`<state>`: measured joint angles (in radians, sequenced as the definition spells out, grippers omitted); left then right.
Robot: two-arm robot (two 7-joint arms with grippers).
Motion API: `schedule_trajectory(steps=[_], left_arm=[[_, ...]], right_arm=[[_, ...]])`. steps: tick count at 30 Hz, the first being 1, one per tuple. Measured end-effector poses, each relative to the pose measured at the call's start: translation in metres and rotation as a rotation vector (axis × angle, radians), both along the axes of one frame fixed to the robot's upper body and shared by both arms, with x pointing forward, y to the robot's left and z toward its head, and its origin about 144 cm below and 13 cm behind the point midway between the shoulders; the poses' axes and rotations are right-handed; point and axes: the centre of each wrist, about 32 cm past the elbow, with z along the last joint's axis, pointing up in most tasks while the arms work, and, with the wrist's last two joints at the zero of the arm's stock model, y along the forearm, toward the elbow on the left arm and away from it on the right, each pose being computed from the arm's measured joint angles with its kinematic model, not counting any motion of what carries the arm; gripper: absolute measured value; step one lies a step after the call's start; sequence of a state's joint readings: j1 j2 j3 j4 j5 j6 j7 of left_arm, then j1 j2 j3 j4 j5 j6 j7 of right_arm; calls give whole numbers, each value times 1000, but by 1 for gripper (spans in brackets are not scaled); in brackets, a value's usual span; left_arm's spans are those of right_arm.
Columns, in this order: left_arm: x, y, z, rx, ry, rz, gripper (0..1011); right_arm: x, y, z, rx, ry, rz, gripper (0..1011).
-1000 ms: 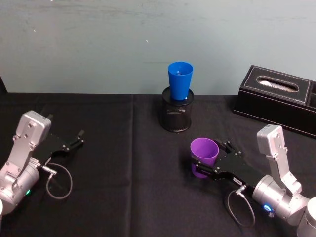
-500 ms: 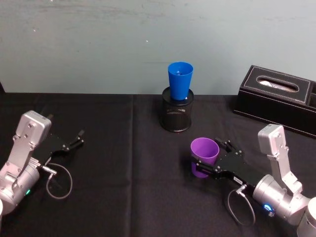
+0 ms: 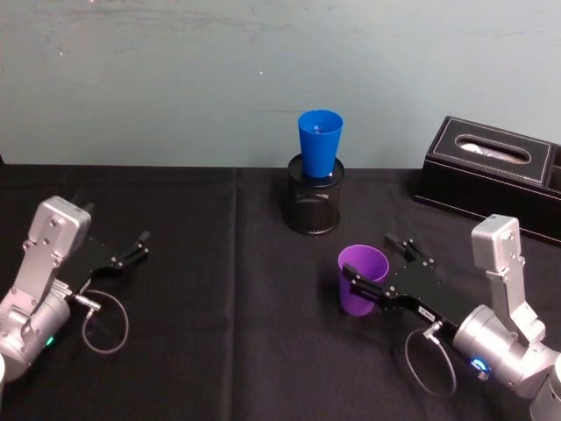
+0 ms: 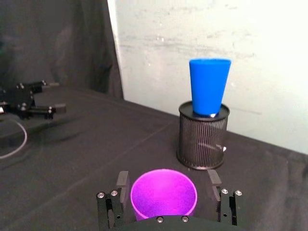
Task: Pick up one cup with a gripper and tap it against the other cup.
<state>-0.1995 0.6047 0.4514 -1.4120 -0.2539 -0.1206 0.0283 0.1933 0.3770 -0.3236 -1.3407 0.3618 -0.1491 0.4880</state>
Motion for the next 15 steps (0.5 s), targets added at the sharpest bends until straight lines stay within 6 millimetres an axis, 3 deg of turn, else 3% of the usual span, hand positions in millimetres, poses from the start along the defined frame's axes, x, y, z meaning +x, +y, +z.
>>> schedule_trajectory(steps=[15], left_arm=[[0, 0, 0, 0, 0, 0, 1011]], right_arm=[[-2, -1, 2, 52, -61, -7, 1003]])
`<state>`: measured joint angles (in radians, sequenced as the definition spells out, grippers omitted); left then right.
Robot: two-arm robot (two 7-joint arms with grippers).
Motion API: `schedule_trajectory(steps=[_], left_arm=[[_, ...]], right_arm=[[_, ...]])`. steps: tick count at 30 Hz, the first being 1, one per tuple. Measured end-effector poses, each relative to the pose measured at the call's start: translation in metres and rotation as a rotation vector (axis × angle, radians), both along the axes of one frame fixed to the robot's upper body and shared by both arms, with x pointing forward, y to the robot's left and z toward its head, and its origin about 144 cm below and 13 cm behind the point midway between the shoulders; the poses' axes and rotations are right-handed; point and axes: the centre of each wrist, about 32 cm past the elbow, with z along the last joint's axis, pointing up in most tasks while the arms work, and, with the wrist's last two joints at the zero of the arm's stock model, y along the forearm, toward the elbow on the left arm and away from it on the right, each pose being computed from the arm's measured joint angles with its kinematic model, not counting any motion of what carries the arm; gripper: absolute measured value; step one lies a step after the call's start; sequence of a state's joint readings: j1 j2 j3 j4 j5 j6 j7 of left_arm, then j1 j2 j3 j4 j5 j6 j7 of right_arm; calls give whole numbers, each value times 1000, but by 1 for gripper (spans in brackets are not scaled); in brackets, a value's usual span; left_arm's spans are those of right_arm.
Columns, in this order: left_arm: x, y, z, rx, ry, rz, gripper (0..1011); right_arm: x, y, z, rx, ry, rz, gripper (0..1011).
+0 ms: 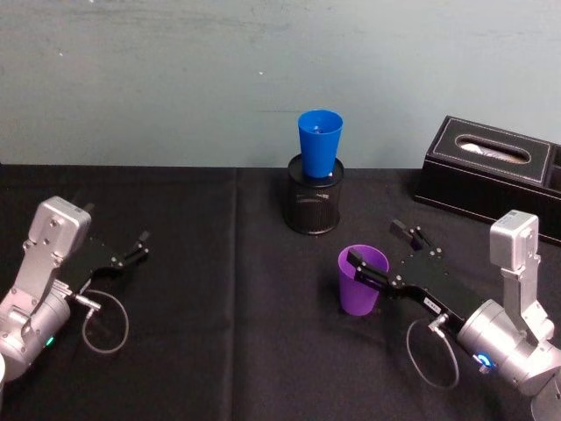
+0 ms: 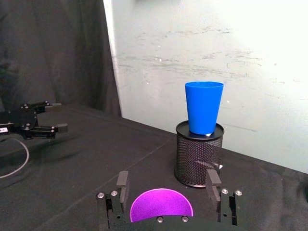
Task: Pick up one cup with a gripper and tap it against the other cup.
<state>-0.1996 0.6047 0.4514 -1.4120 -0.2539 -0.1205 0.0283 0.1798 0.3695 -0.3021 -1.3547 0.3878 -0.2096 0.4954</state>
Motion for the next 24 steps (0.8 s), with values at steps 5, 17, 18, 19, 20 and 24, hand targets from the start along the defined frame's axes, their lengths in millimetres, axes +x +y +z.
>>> schedule_trajectory(steps=[5, 17, 18, 19, 20, 24], left_arm=[[0, 0, 0, 0, 0, 0, 1011], [0, 0, 0, 0, 0, 0, 1011], [0, 0, 0, 0, 0, 0, 1011], [0, 0, 0, 0, 0, 0, 1011], [0, 0, 0, 0, 0, 0, 1012], [0, 0, 0, 0, 0, 0, 1011]], right_arm=[[0, 0, 0, 1, -1, -1, 1003], [0, 0, 0, 1, 0, -1, 1003], [0, 0, 0, 1, 0, 0, 1003], [0, 0, 0, 1, 0, 0, 1003], [0, 0, 0, 1, 0, 0, 1003], [0, 0, 0, 2, 1, -1, 1003]])
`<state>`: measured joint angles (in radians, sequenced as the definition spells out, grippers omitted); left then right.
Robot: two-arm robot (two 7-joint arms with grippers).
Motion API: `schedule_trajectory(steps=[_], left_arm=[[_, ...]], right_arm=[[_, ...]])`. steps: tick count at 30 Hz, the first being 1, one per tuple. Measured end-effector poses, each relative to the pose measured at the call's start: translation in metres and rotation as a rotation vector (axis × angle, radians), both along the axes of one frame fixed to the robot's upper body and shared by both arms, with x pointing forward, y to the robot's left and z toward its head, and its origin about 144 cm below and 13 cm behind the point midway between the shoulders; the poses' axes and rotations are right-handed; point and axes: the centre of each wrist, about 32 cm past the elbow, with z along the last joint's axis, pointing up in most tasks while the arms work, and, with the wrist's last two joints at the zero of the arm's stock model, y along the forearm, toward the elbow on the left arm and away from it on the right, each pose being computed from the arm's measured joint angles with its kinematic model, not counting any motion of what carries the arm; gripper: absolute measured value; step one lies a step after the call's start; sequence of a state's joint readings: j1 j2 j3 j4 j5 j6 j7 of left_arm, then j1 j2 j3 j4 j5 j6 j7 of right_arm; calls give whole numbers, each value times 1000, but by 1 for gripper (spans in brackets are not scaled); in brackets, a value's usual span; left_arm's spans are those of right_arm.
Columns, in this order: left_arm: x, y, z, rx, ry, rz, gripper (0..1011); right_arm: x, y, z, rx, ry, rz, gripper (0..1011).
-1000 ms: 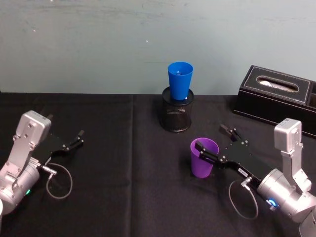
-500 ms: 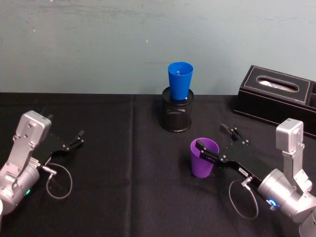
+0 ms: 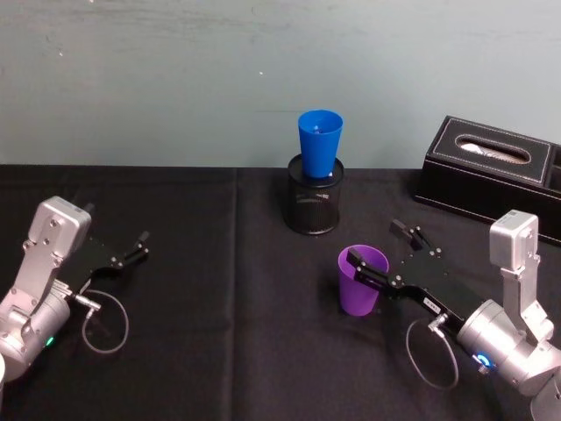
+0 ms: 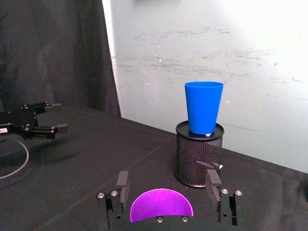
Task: Pick up one cup with a gripper and tap it against the other cup.
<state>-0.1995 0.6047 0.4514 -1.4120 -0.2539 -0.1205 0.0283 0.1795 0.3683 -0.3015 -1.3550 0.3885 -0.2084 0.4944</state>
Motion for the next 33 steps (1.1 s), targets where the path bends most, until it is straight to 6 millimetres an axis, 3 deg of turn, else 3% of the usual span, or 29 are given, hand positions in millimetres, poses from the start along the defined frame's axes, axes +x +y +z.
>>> schedule_trajectory(steps=[14, 33], left_arm=[[0, 0, 0, 0, 0, 0, 1011], [0, 0, 0, 0, 0, 0, 1011]], right_arm=[[-3, 1, 1, 10, 1, -60, 1003], [-4, -5, 1, 34, 15, -267, 1003]])
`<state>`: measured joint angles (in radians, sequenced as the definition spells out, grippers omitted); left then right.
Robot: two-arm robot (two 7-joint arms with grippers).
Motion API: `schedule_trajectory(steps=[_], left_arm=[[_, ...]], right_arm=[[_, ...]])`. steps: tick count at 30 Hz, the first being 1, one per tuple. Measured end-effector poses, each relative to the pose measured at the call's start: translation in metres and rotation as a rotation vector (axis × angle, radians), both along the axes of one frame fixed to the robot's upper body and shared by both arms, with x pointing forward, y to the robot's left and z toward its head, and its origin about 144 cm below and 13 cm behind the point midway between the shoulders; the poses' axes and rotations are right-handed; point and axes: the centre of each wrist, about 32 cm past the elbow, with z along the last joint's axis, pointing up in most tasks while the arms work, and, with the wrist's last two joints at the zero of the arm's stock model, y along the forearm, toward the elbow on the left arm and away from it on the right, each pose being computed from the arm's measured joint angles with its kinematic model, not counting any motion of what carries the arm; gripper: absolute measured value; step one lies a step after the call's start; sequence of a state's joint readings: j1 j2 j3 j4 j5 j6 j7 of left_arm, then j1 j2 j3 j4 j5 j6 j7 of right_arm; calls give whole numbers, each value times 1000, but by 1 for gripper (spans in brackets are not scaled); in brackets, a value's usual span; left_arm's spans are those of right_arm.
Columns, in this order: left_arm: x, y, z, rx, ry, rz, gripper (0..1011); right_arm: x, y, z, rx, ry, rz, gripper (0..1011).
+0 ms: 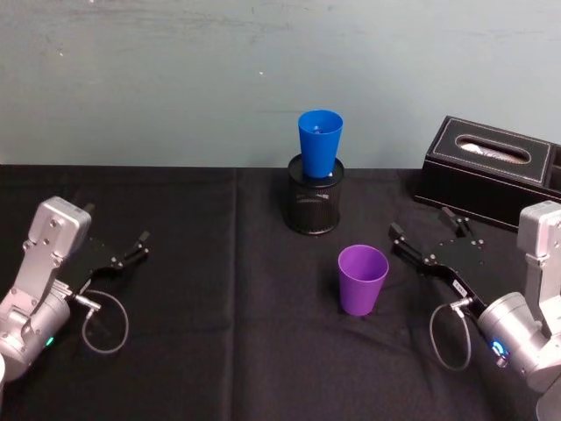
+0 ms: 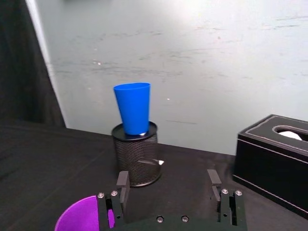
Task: Pick up one cup with a gripper and tap it against the other cup.
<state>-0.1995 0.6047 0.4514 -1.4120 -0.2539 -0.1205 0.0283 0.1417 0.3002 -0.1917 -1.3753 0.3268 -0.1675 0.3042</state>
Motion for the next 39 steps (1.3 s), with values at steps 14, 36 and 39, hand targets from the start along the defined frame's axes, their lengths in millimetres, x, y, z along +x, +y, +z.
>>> schedule_trajectory(steps=[14, 36, 39], left_arm=[[0, 0, 0, 0, 0, 0, 1011], [0, 0, 0, 0, 0, 0, 1011], [0, 0, 0, 0, 0, 0, 1011]], right_arm=[[-1, 0, -1, -14, 13, -51, 1003], [4, -4, -14, -57, 76, -79, 1003], [5, -5, -16, -58, 96, -81, 1003]])
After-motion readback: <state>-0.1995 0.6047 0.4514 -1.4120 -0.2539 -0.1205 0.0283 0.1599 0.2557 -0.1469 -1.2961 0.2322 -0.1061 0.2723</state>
